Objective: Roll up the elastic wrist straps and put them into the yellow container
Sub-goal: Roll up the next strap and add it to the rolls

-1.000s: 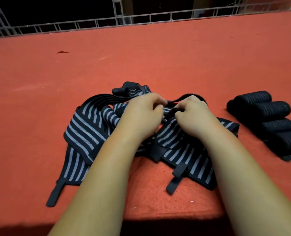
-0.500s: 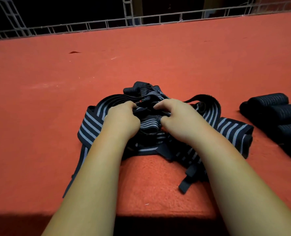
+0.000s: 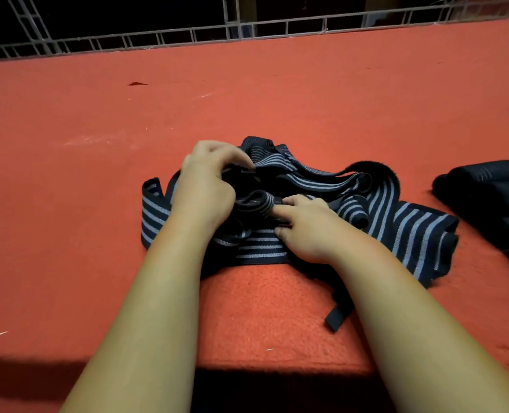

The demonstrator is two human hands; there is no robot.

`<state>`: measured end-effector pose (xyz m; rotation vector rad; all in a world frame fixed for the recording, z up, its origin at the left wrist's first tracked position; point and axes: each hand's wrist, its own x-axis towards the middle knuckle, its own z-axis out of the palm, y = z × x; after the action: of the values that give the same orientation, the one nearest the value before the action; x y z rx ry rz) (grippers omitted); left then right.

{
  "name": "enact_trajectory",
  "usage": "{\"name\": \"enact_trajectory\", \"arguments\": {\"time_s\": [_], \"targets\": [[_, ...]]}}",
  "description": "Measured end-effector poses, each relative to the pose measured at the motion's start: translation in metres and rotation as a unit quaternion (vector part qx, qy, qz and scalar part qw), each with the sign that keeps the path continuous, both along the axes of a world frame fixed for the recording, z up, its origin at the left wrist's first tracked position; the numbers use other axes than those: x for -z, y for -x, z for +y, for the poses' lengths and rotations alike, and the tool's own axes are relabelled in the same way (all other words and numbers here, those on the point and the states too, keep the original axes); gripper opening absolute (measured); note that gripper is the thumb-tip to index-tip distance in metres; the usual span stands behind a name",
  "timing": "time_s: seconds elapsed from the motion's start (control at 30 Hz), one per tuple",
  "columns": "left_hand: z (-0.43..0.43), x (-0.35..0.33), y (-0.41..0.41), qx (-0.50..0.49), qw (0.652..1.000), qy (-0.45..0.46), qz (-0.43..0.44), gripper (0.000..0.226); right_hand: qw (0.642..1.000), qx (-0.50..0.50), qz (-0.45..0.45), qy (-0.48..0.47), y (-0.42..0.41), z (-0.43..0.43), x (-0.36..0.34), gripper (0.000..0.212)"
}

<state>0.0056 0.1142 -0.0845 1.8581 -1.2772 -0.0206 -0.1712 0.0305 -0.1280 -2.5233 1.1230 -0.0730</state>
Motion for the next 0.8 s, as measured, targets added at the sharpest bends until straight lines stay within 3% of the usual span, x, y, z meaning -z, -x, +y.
{"name": "enact_trajectory", "arguments": {"time_s": [0.17,0.27,0.37,0.43,0.47,0.5,0.57,0.67,0.8], "targets": [[0.001,0.008,0.003,-0.009,0.993,-0.115,-0.038,0.061,1.0,-0.003,-0.018,0.012,-0.002,0.001,0.001,0.057],[0.002,0.008,-0.007,-0.032,0.979,-0.193,-0.058,0.05,0.997,0.035,-0.072,-0.013,-0.001,-0.003,0.006,0.046],[0.01,-0.002,-0.005,0.007,0.973,-0.224,0.047,0.085,0.987,0.085,-0.135,-0.035,-0.003,-0.003,0.004,0.033],[0.015,-0.008,-0.001,0.053,0.956,-0.287,0.028,0.128,0.979,0.098,-0.173,-0.052,-0.002,-0.002,0.002,0.014],[0.016,-0.007,-0.002,0.056,0.949,-0.31,-0.004,0.142,0.972,0.11,-0.199,-0.057,-0.002,-0.002,0.0,0.013],[0.015,-0.003,-0.003,0.044,0.949,-0.312,-0.028,0.14,0.966,0.122,-0.222,-0.059,-0.001,-0.001,-0.001,0.017],[0.009,0.007,-0.006,0.013,0.967,-0.253,-0.03,0.104,0.952,0.148,-0.259,-0.065,-0.003,0.001,0.0,0.021],[-0.001,0.016,-0.006,-0.05,0.988,-0.139,-0.036,0.029,0.94,0.166,-0.286,-0.09,-0.004,0.007,-0.005,0.015],[-0.006,0.018,-0.002,-0.142,0.989,-0.044,-0.004,0.015,0.914,0.166,-0.349,-0.123,0.001,0.005,-0.006,0.016]]}}
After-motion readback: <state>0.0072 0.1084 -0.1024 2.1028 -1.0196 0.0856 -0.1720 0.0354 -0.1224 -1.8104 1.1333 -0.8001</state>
